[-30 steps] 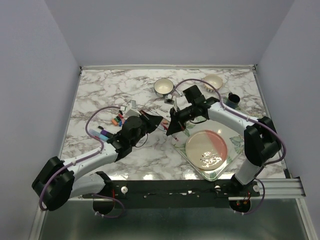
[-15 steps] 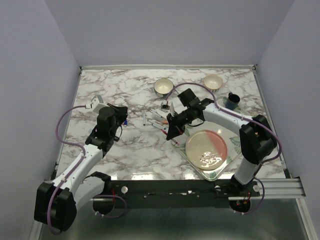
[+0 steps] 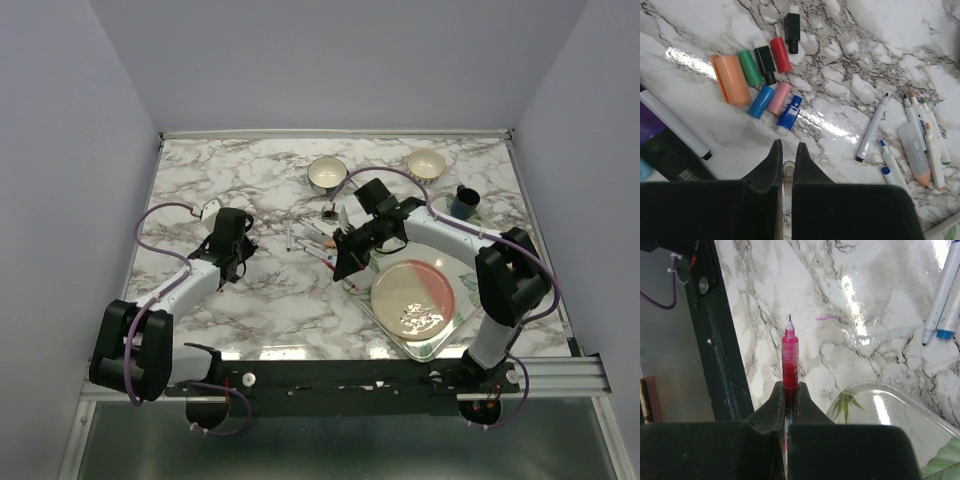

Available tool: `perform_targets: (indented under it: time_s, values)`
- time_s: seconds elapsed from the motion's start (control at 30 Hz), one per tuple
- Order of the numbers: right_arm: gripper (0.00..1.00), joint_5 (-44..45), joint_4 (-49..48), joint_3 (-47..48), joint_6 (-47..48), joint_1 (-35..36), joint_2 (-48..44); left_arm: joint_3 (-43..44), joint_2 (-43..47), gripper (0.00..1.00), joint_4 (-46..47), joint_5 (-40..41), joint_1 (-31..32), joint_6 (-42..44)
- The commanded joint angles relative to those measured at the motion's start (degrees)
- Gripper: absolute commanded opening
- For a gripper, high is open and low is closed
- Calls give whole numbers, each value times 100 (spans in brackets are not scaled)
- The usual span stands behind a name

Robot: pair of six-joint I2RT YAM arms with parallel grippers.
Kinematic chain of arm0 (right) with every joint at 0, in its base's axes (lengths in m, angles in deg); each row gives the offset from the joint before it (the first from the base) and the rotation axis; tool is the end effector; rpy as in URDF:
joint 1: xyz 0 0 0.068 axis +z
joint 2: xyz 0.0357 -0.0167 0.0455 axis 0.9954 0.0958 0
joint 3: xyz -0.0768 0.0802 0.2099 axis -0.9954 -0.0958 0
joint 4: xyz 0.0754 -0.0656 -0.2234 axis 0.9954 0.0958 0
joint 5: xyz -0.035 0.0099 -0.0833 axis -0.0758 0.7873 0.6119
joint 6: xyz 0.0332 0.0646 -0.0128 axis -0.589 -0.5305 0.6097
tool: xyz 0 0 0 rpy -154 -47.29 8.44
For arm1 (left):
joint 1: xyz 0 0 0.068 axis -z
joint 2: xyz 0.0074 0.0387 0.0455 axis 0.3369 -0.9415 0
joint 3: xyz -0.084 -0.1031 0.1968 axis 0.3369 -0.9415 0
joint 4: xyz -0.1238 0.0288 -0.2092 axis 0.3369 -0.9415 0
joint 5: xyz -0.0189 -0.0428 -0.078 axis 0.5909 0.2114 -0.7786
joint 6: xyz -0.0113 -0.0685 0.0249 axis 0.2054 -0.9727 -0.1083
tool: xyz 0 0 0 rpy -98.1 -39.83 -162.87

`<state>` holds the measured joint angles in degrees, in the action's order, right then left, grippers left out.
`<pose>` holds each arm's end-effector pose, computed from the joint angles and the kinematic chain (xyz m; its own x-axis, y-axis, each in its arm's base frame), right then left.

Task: Open the pen caps
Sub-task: Place the pen cap on the table with the left arm

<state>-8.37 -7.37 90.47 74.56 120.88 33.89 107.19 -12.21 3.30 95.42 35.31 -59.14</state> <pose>0.2482 0.2397 0.1704 -0.5541 -0.5962 -0.5810 -0.8076 0.2157 0.5489 0.2605 -0.0558 0.1508 -0.4946 -0.6023 -0.6266 -0.4354 0.7957 -0.4211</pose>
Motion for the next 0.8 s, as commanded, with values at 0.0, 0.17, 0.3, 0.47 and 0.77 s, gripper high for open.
perform_targets:
  time_s: [0.0, 0.17, 0.3, 0.47, 0.77]
  values:
    - [1, 75, 3, 168, -14, 27, 90, 112, -272, 0, 112, 328, -146, 77]
    - [1, 92, 12, 177, -5, 27, 72, 182, -650, 1, -28, 538, -217, 42]
    - [1, 92, 39, 186, 12, 27, 72, 103, -808, 14, 86, 609, -243, -2]
    - [1, 101, 56, 212, 21, 27, 81, 112, -887, 29, 77, 670, -287, -11]
    - [1, 390, 74, 212, 144, 27, 72, 156, -694, 42, -28, 785, -322, -2]
